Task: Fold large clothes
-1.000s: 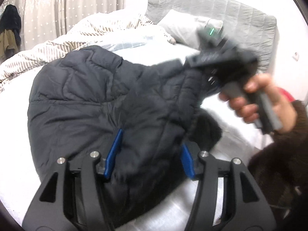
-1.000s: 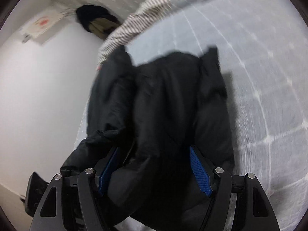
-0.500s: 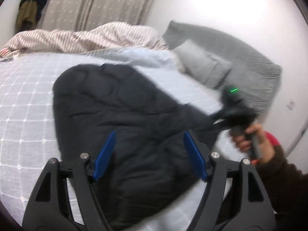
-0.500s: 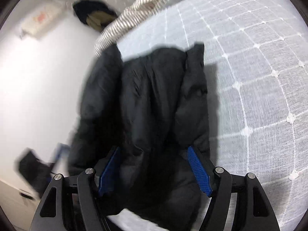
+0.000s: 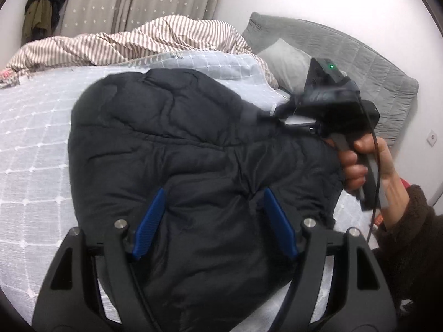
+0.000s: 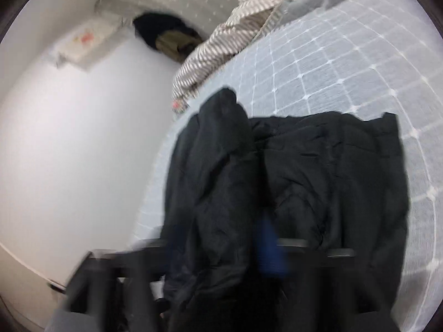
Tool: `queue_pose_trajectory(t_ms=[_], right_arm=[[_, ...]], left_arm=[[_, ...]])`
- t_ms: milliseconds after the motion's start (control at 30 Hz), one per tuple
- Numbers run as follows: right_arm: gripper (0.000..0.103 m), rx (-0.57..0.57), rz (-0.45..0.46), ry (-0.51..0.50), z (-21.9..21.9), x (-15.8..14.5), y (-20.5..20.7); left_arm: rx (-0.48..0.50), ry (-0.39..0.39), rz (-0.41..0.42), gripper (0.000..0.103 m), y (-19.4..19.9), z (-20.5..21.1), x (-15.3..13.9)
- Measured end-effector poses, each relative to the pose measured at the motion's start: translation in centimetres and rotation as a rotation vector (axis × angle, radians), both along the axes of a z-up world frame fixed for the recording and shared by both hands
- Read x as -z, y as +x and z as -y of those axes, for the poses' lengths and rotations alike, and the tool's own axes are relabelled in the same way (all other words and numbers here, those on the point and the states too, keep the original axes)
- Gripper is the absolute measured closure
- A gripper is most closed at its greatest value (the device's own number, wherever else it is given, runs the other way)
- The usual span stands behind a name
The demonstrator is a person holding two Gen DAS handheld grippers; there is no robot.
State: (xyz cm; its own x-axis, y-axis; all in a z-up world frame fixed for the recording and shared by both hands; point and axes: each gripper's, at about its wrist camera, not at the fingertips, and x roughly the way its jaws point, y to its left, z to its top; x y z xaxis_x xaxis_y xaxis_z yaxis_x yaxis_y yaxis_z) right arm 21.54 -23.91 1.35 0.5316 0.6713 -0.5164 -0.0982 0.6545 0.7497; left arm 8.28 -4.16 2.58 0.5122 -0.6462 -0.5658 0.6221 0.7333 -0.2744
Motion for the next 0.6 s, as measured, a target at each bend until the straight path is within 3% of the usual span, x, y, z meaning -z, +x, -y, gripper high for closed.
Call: queue_pose_trajectory(t_ms=[200, 267, 467, 600], right_arm=[[0.093, 0.053, 0.23, -0.111, -0.4, -5.9, -5.5], [0.093, 0.075, 0.259, -0.157, -0.4, -6.7, -7.6], [0.093, 0.096, 0.138, -0.285, 0.4, -4.4, -10.6], [0.085, 0.041, -0.015, -0.332, 1.3, 0.4, -11.5]], left_arm=[[-0.066, -0.086, 0.035, 0.03, 0.0, -1.2, -1.1], [-0.075, -0.108, 0.023, 0.03, 0.2, -1.3, -1.1], [-0.054, -0.082, -0.025, 0.03, 0.6, 0.4, 0.0], [-0.012, -0.021, -0.028, 0.03, 0.3, 2.2, 0.9]])
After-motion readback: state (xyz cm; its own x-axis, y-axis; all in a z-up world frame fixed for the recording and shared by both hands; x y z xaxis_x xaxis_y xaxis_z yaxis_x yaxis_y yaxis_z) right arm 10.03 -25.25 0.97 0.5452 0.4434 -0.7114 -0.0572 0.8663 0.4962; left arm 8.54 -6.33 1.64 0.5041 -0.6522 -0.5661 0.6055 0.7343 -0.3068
